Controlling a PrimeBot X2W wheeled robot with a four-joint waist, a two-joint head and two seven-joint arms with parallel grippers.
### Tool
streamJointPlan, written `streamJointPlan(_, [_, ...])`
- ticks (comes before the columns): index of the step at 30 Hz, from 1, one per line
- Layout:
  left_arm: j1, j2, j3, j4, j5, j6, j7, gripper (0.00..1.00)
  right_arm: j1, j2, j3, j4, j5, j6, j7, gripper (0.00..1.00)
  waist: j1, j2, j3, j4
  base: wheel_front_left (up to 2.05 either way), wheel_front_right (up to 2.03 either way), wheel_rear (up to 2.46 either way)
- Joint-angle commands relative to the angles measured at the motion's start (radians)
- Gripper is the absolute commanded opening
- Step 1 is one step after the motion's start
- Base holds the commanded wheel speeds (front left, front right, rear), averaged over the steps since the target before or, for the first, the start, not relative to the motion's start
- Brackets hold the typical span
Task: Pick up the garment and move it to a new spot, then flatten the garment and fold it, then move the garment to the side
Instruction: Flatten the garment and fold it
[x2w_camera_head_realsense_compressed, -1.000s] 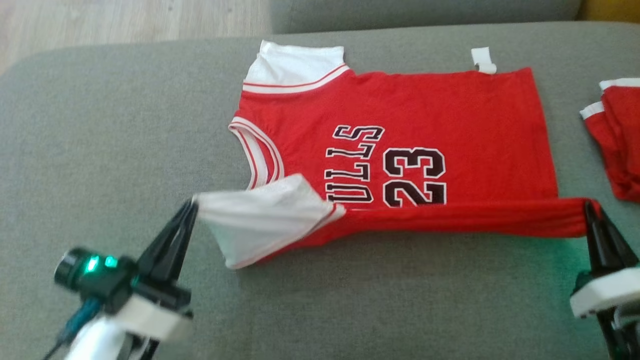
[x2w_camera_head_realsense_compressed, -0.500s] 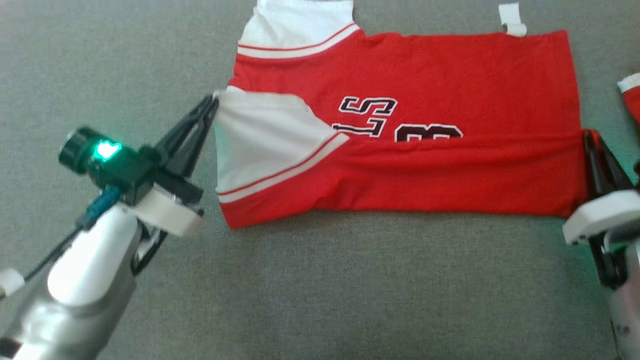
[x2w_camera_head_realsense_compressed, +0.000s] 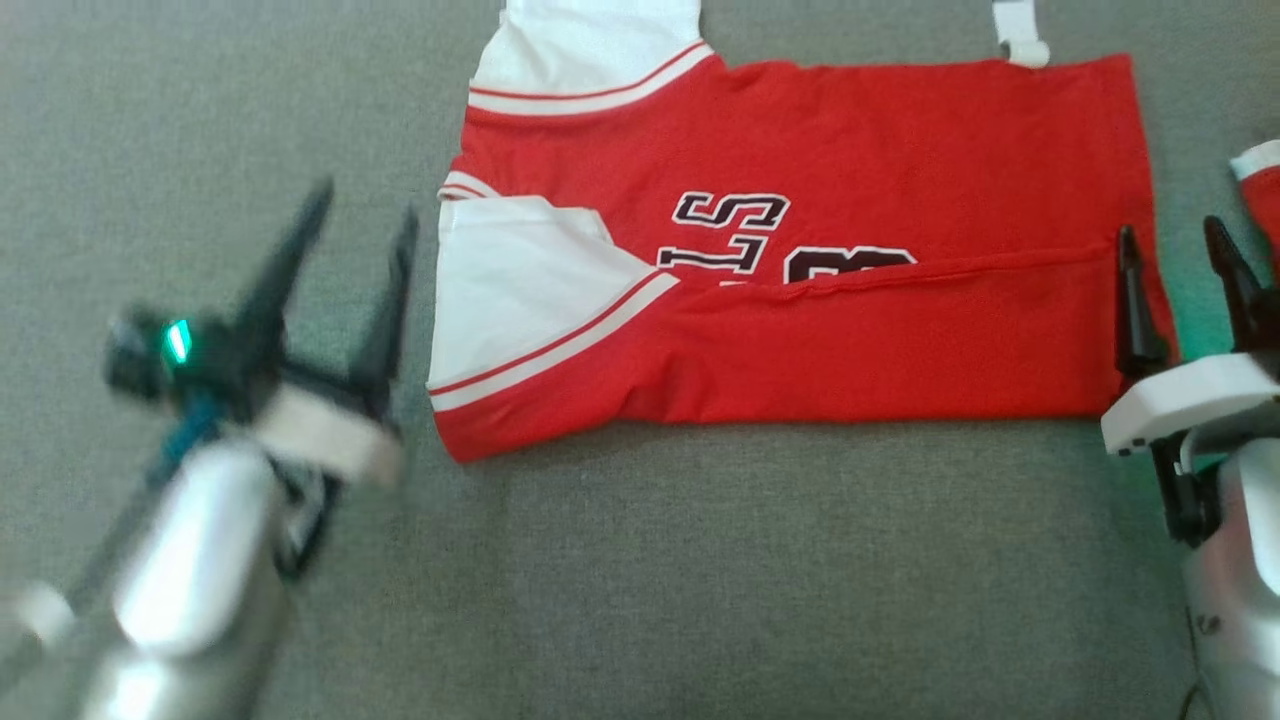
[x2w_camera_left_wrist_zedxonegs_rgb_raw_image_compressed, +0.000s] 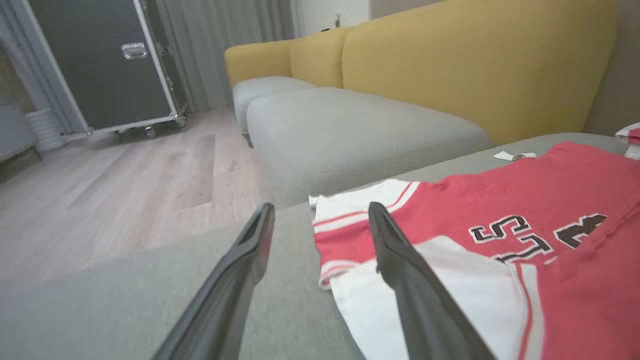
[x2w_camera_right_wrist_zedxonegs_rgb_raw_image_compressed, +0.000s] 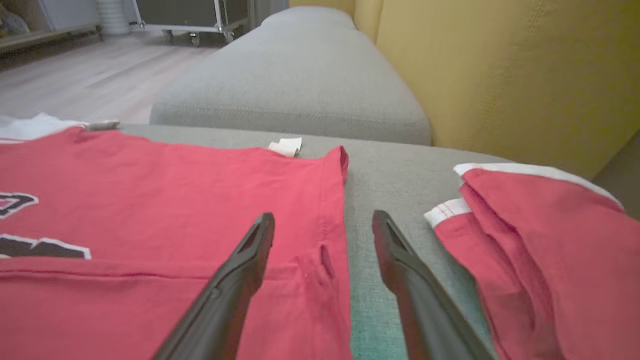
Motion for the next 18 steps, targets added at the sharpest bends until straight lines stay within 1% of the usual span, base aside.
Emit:
streamJointPlan(1, [0.047, 0.011, 0.05, -0.031, 0.004, 0.012, -0.005, 1.0, 0.021, 0.003, 0.005, -0.032, -0.004, -0.001, -0.016, 1.0, 0.0, 0.0, -0.016, -0.006, 0.0, 0.0, 0.0])
streamJointPlan(4, [0.165, -0.038, 0.089, -0.024, -0.015, 0.024, -0.005, 1.0, 0.064, 0.027, -0.028, -0.04, -0.013, -0.001, -0.032, 1.0, 0.0, 0.0, -0.04, -0.005, 0.0, 0.0, 0.0])
streamJointPlan(6, [0.246, -0.077, 0.115, -0.002, -0.031, 0.027, -0.005, 1.0, 0.105, 0.065, -0.043, -0.043, -0.004, -0.001, -0.04, 1.0, 0.0, 0.0, -0.058, -0.011, 0.0, 0.0, 0.0])
streamJointPlan(9, [0.295, -0.109, 0.132, 0.014, -0.043, 0.021, -0.005, 1.0, 0.131, 0.081, -0.044, -0.044, -0.005, -0.001, -0.046, 1.0, 0.0, 0.0, -0.068, -0.019, 0.0, 0.0, 0.0])
streamJointPlan(13, [0.319, -0.132, 0.13, 0.062, -0.053, 0.004, -0.005, 1.0, 0.136, 0.086, -0.041, -0.042, -0.003, -0.001, -0.049, 1.0, 0.0, 0.0, -0.074, -0.028, 0.0, 0.0, 0.0])
streamJointPlan(16, [0.312, -0.141, 0.118, 0.101, -0.062, -0.01, -0.005, 1.0, 0.124, 0.083, -0.035, -0.047, -0.005, -0.001, -0.05, 1.0, 0.0, 0.0, -0.072, -0.038, 0.0, 0.0, 0.0])
streamJointPlan(18, [0.306, -0.142, 0.1, 0.145, -0.069, -0.016, 0.014, 1.0, 0.117, 0.082, -0.032, -0.049, -0.007, -0.001, -0.05, 1.0, 0.0, 0.0, -0.07, -0.043, 0.0, 0.0, 0.0])
